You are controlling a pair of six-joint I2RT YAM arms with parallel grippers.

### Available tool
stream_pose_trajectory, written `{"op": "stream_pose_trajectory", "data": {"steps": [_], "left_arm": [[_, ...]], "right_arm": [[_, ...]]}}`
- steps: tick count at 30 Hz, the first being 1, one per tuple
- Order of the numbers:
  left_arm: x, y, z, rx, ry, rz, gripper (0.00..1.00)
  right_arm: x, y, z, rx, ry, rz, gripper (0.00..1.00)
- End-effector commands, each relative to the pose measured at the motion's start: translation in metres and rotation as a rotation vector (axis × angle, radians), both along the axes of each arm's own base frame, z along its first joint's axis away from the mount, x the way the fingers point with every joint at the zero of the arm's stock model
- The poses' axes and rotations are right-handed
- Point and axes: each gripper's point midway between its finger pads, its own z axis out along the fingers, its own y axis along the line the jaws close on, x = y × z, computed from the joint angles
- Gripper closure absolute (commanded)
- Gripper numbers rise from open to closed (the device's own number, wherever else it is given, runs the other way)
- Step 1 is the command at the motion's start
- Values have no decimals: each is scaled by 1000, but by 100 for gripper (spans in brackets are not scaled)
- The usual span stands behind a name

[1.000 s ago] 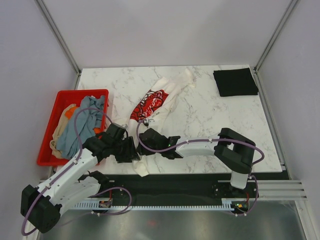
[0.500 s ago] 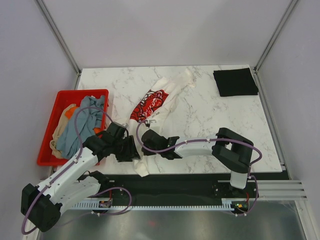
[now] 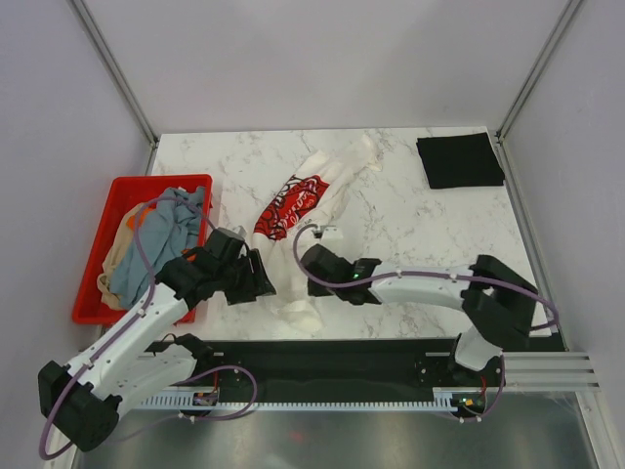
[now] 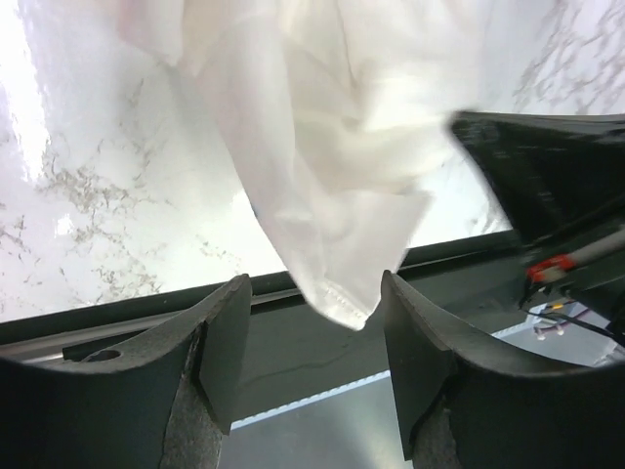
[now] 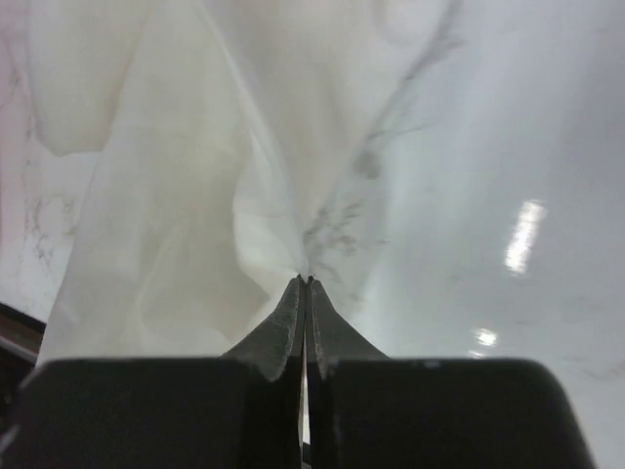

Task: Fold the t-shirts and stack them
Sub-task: Flatten the tshirt out

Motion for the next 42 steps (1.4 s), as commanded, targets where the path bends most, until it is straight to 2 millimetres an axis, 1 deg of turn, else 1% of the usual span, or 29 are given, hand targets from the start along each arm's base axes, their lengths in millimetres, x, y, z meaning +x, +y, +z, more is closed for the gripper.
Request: {"op": "stream_pose_trajectory", "data": {"steps": [1,2,3,5,6,9,10,11,13,15,17,18,19,20,21,22,24,25,27,28,29,30,31,32,33,36,40,41,42], "left_arm": [[21,-5,30,-4,-94,3,37],[25,-6,29,9,-91,-3,37],[29,-8,33,9,-98,-8,37],[34,-13,34,8,-97,-28,37],[38,-19,33,0,-85,-42,37],[42,-47,37,-110,-81,-115,36],[49,-61,44,-167,-116,-135,36],[45,-71,47,-223,-100,-155,36],[45,-83,38,-242,-79,-172,36],[50,-85,30,-220,-69,-164,36],[55,-84,19,-183,-52,-157,36],[57,-85,19,-177,-55,-156,36],[60,-85,17,-167,-55,-157,36],[63,-85,18,-160,-67,-154,36],[67,-85,23,-159,-83,-152,36],[70,-85,24,-150,-95,-159,36],[78,-85,31,-153,-120,-156,36],[81,-83,33,-148,-133,-157,36],[89,-82,42,-151,-161,-152,36],[91,-81,45,-150,-176,-161,36],[93,-81,51,-153,-192,-166,36],[95,-79,51,-149,-198,-164,36],[96,-78,53,-146,-210,-174,35],[96,-77,56,-151,-220,-179,35],[96,-76,57,-154,-225,-186,34],[92,-75,59,-162,-229,-197,34],[85,-74,57,-179,-222,-204,39],[83,-73,56,-177,-220,-203,42],[81,-72,52,-173,-214,-204,65]], "right_arm": [[16,-93,22,-130,-18,-197,100],[12,-124,28,-169,-15,-235,100],[18,-147,31,-190,-13,-294,100],[13,-186,34,-262,-4,-336,100],[19,-206,45,-247,-19,-389,100],[22,-238,61,-264,-33,-434,100],[23,-243,64,-270,-39,-427,100],[25,-246,68,-265,-45,-433,100],[32,-259,68,-277,-41,-464,100],[43,-273,60,-327,-33,-475,100],[57,-276,47,-340,0,-445,100],[66,-289,42,-346,22,-480,100],[77,-290,45,-331,22,-481,100],[82,-298,36,-364,53,-483,100],[92,-315,36,-364,63,-531,100],[105,-318,43,-339,49,-542,100],[119,-334,39,-324,98,-565,100],[127,-339,51,-322,100,-584,89],[130,-349,60,-316,117,-633,73],[127,-350,67,-307,122,-651,60],[122,-349,79,-277,102,-665,54],[112,-348,78,-264,121,-670,46],[106,-344,79,-229,129,-686,43],[98,-344,88,-199,111,-694,41],[83,-346,79,-202,150,-720,39],[59,-356,76,-192,171,-775,37],[17,-372,38,-178,319,-840,37],[11,-377,31,-160,345,-865,37],[6,-384,25,-143,371,-897,38]]}}
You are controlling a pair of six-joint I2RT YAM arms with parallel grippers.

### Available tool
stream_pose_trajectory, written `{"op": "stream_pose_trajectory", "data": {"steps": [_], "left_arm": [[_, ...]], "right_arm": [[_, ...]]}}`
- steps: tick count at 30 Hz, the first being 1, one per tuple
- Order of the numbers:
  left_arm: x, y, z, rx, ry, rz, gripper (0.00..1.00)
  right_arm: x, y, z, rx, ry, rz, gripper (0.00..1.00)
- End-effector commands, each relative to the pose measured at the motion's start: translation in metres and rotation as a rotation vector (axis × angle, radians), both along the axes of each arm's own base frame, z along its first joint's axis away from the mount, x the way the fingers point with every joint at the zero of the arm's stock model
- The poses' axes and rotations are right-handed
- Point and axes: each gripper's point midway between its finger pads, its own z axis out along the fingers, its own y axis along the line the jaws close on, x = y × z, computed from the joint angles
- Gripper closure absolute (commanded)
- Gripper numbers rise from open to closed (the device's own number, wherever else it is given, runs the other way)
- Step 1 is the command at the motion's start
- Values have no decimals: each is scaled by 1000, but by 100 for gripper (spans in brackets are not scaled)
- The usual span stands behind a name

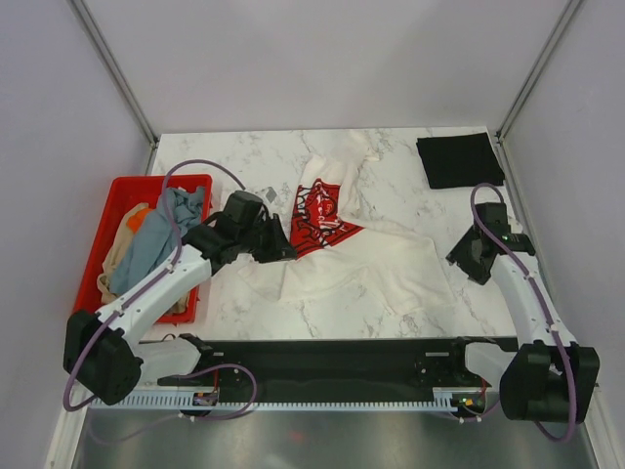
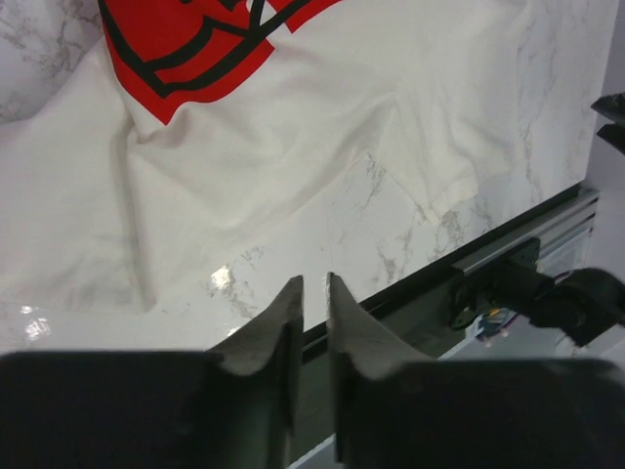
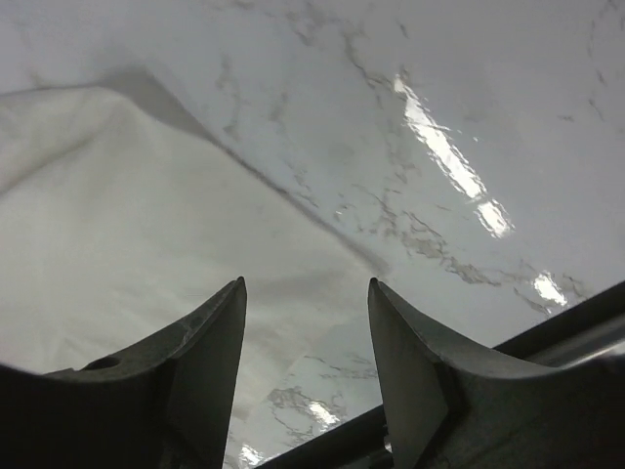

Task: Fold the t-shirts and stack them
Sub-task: Flatten the tshirt out

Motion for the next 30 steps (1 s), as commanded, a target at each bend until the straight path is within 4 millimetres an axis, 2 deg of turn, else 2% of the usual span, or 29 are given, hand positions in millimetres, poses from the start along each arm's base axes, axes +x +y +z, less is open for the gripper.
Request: {"op": "stream_pose_trajectory", "data": {"steps": [1,2,6,7,8,9,10,12,23,26,27,29,30], "left_arm": [[-3,3,7,-9,-63,-31,86],[-4,7,2,2,-55,-18,98],[-8,12,-1,0,-50,-6,98],[-8,11,-1,-1,-55,-17,93],[-9,13,-3,3,-49,-17,76],[-9,14,-6,6,-42,-13,41],[-10,15,-8,6,-32,-5,17],[-8,20,-14,17,-18,21,0],[2,46,-19,36,-23,136,7],[5,55,-19,50,-41,187,9],[7,59,-20,54,-43,208,12],[10,62,-20,60,-46,234,15],[11,65,-22,71,-45,245,21]], "right_arm": [[-36,-2,-37,102,132,-78,39],[-38,-4,-40,106,132,-94,40],[-49,-6,-56,118,127,-162,43],[-46,-5,-54,121,103,-162,43],[-46,-6,-52,123,94,-168,44],[-44,-5,-51,125,83,-172,44],[-45,-5,-51,134,76,-190,44],[-49,-1,-58,157,85,-202,44],[-60,-1,-95,169,126,-286,57],[-58,-10,-97,123,109,-300,71],[-55,-12,-96,114,96,-297,83],[-51,-18,-93,84,73,-304,96],[-48,-20,-92,76,60,-305,100]]}}
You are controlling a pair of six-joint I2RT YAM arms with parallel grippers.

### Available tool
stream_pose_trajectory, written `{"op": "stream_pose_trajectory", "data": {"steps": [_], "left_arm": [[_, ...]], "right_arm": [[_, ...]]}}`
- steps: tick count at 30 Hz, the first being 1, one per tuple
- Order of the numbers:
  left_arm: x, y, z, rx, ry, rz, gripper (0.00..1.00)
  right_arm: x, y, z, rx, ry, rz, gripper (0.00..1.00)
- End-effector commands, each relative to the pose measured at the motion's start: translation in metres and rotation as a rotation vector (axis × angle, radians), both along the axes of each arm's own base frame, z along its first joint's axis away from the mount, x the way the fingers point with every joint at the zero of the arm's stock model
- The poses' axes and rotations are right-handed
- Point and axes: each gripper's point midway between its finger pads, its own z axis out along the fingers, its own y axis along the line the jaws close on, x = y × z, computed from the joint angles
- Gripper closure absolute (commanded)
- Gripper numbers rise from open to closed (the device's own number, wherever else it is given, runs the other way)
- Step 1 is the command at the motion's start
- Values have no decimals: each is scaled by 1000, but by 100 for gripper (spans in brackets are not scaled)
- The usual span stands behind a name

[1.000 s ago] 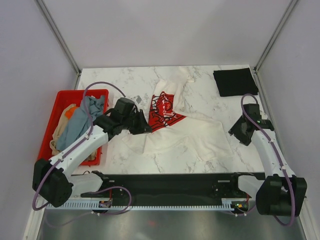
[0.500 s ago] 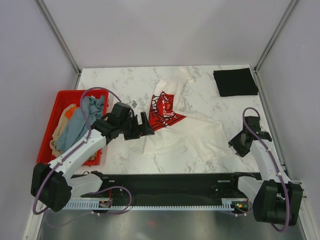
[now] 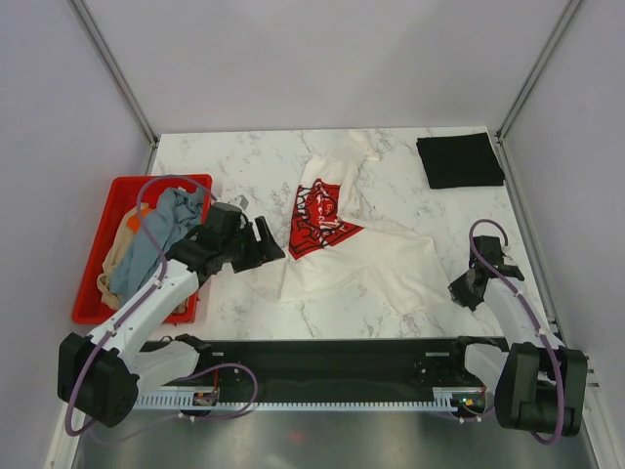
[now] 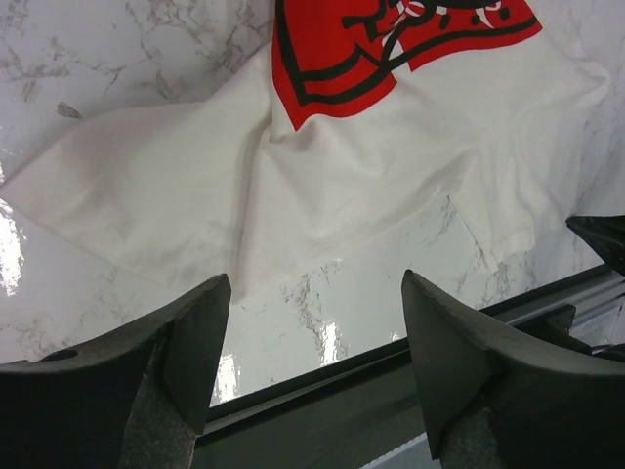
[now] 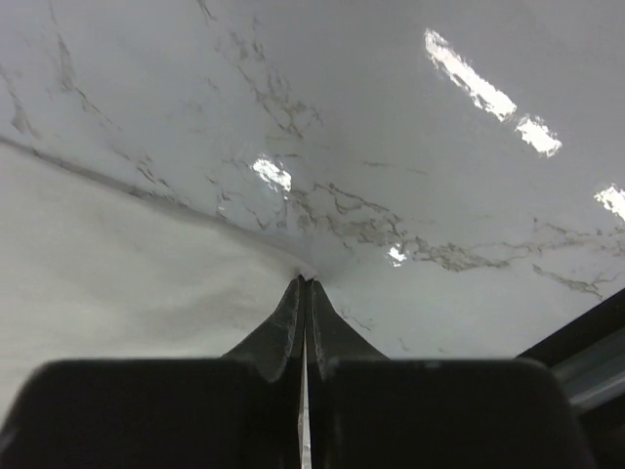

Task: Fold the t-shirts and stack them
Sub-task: Flatten the tshirt out

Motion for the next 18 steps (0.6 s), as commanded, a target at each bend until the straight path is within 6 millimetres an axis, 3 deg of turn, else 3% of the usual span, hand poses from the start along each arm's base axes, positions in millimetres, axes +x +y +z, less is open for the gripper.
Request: {"op": "stream_pose_trajectory", "data": {"steps": [1,5,8,11,15,18], "left_arm": [[12,14,0,32,-29,99,24],[14,26,-13,61,-1,175,24],[13,37,-31,77,53,278,28],[9,42,-54,94,133,349,29],[9,47,-78,155,208,378,29],[10,51,-84,174,222,404,30]], "right_arm": [[20,-16,11,-80,-95,-33,100],[28,-21,40,-112,-172,-26,100],[36,-28,86,-152,-282,-53,100],[36,-27,114,-153,-345,-68,100],[34,-26,136,-162,-395,-57,100],[34,-27,151,-171,-434,-54,100]]}}
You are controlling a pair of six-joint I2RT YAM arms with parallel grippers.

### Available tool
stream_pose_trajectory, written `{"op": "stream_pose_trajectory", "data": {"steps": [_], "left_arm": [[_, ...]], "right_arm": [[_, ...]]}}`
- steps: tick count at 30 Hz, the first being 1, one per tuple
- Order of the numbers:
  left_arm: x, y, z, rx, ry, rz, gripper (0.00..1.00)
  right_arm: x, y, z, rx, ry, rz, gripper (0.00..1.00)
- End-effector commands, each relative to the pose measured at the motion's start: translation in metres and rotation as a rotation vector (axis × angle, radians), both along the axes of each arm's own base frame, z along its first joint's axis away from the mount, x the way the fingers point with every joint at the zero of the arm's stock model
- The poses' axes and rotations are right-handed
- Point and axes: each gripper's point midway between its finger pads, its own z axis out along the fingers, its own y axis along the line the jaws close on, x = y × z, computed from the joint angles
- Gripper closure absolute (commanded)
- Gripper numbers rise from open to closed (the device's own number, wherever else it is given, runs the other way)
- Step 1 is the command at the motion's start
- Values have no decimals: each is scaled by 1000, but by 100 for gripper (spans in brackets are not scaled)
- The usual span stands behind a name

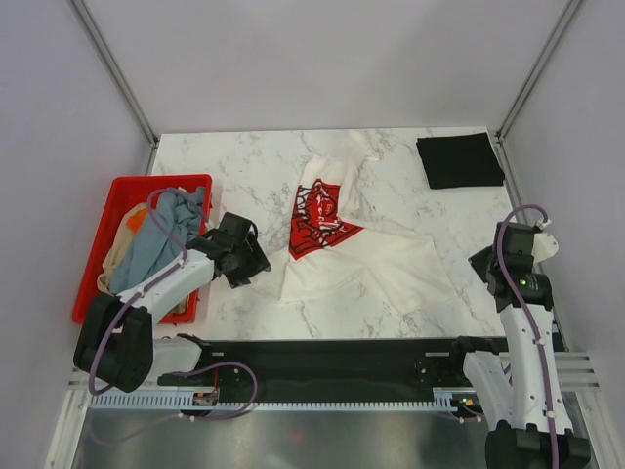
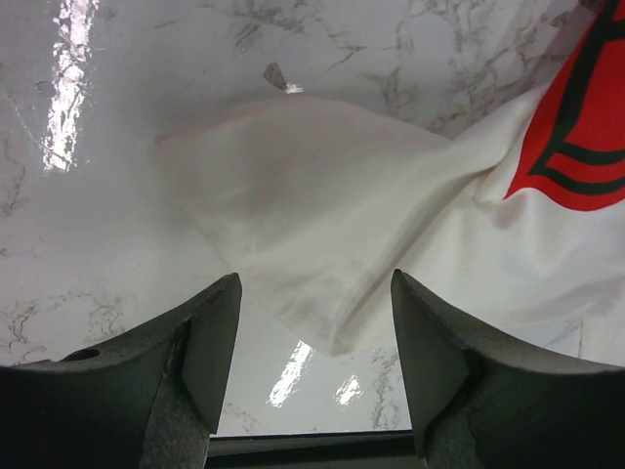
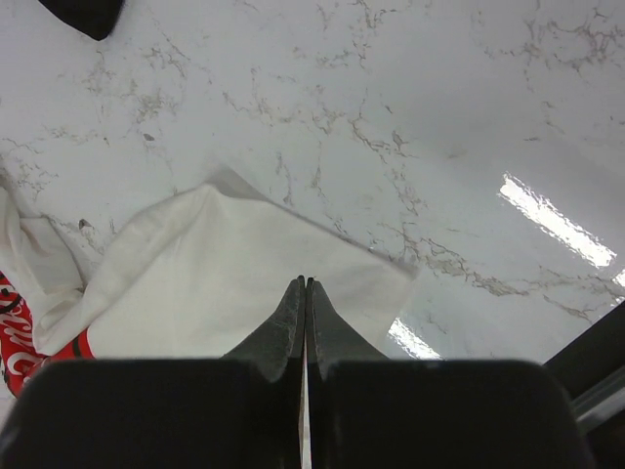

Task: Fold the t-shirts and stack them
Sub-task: Flatten the tshirt out

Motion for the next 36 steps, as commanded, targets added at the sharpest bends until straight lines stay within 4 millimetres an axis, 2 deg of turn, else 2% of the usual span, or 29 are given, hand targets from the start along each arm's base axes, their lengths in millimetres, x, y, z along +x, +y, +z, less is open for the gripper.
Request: {"op": "stream_pose_trajectory", "data": {"steps": [1,5,7,11,13,16,18,21,28,30,31,33,34,36], "left_arm": [[11,10,0,31,-24,100,30],[13,24,0,86,-54,145,39],[13,36,-2,132,-70,181,41],[11,51,-11,188,-54,233,42],[11,60,-16,219,-49,262,43],[16,67,-13,243,-73,299,44],[22,68,-9,239,-98,311,44],[23,65,-11,234,-92,302,44],[19,52,-35,193,-18,263,44],[19,52,-40,193,-16,261,51],[17,53,-44,198,-5,260,67],[17,51,-48,192,4,257,81],[16,50,-50,191,10,250,98],[16,47,-52,184,24,235,98]], "right_arm": [[-8,-3,16,-25,-8,-7,100],[-9,-8,28,-56,-31,-10,100],[-9,-4,16,-40,-12,8,100],[-5,20,-14,71,30,93,100],[-2,24,-18,93,24,103,100],[1,26,-11,99,-11,114,100],[2,27,-8,97,-30,117,100],[1,27,-14,101,-10,120,100],[1,28,-20,108,5,123,100],[1,28,-21,106,8,120,100],[1,28,-22,107,14,120,100],[0,27,-26,106,26,116,100],[-1,27,-30,110,38,117,100],[-2,30,-37,126,69,127,99]]}}
